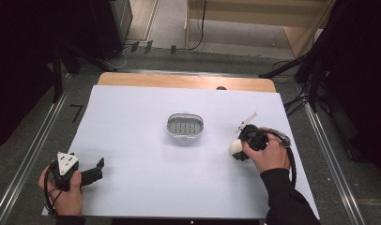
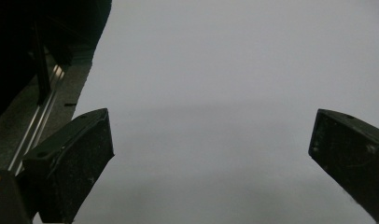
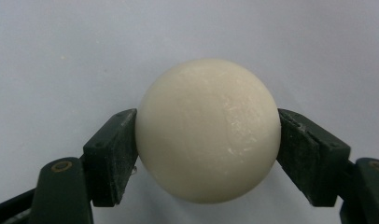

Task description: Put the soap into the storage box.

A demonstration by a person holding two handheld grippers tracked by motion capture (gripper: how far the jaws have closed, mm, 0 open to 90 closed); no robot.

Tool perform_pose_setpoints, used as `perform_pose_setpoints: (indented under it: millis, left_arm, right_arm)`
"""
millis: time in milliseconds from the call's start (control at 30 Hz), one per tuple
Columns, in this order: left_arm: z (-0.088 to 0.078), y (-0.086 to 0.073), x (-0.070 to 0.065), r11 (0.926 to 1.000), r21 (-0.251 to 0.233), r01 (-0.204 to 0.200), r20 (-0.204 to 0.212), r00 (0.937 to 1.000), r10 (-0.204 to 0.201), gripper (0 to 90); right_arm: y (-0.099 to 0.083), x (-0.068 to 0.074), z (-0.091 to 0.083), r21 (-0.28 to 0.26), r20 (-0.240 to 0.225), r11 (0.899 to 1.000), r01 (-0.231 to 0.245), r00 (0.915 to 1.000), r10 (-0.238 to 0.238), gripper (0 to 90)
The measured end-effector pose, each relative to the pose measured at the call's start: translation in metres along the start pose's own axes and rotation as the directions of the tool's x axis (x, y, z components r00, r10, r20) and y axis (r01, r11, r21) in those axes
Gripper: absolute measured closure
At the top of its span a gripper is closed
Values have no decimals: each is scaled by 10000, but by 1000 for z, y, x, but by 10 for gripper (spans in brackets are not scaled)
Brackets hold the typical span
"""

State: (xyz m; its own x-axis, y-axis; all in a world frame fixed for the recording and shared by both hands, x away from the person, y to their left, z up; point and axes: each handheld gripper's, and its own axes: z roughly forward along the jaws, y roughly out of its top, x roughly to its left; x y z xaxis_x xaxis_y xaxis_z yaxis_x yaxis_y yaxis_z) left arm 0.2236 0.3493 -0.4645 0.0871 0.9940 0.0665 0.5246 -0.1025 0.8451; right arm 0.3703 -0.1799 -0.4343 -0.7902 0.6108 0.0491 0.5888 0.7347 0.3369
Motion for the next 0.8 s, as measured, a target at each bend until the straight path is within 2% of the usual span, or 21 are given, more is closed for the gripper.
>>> perform_pose_setpoints:
  millis: [200, 800]
  left_arm:
    - [0, 0, 0, 10000, 1, 1, -9, 10000, -1, 2]
    - [0, 0, 0, 10000, 3, 0, 5, 10000, 0, 2]
  right_arm:
    - [6, 0, -6, -131, 50, 9999, -64, 10000, 65, 254]
    - [42, 13, -14, -255, -63, 9973, 683, 9976, -685, 253]
